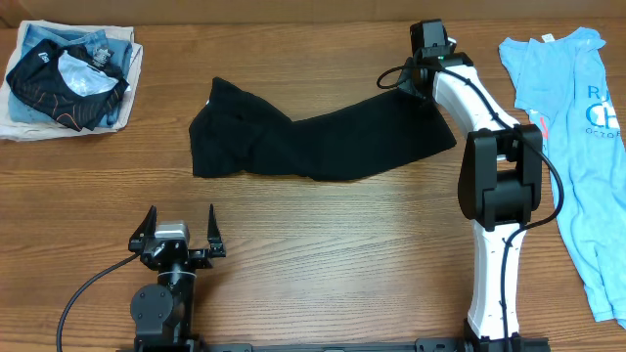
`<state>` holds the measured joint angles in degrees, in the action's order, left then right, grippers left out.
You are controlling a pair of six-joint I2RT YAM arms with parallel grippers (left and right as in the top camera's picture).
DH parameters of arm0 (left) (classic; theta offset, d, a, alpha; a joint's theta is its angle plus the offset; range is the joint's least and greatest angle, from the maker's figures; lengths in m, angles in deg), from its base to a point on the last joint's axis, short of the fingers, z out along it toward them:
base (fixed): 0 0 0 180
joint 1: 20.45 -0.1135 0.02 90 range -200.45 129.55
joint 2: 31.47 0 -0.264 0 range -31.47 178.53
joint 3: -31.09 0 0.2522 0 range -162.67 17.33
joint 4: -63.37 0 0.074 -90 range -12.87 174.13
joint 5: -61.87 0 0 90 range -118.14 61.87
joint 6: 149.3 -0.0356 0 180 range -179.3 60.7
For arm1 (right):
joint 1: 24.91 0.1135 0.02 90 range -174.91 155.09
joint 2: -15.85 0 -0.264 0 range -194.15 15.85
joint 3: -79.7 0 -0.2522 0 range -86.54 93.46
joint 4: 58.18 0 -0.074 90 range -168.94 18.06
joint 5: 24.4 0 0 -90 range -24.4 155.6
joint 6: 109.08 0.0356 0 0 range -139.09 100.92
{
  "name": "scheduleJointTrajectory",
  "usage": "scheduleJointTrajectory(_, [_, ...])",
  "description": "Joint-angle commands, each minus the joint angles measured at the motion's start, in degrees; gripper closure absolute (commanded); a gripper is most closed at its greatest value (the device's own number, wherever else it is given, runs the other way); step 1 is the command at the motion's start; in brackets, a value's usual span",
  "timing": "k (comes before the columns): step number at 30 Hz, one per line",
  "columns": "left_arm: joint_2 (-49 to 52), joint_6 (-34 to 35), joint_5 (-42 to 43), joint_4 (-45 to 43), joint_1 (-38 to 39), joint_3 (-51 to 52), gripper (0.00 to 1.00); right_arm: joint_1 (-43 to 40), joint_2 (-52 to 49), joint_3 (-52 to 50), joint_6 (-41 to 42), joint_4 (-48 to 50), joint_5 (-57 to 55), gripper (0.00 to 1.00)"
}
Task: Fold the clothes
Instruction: 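Grasp the black shirt's right end with the right gripper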
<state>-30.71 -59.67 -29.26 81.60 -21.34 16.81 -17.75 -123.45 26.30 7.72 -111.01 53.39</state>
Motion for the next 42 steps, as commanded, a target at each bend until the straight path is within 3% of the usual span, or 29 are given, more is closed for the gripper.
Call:
scheduleJointTrajectory(1, [-0.5, -0.9, -0.3, -0.2, -0.6, 0.2, 0.00, -0.1, 3.6, 1.7, 5.6, -2.2, -1.3, 0.96])
scheduleJointTrajectory(9, [-0.5, -0.9, -0.3, -0.2, -0.6, 0.2, 0.00, -0.1, 10.3, 1.7, 12.7, -9.8, -3.3, 0.96])
scheduleJointTrajectory(20, [-0.5, -0.9, -0.3, -0.2, -0.6, 0.2, 0.00, -0.1, 27.7, 1.7, 12.7, -27.8, -3.1, 0.96])
scheduleJointTrajectory(34, [-0.5, -0.9, -0.3, -0.2, -0.6, 0.2, 0.00, -0.1, 28.5, 0.6, 14.0, -50.6, 1.2, 0.96])
scheduleJointTrajectory(42, [-0.5, -0.9, -0.3, -0.2, -0.6, 0.2, 0.00, 0.3, 30.0, 0.6, 14.0, -56.1, 1.1, 0.96])
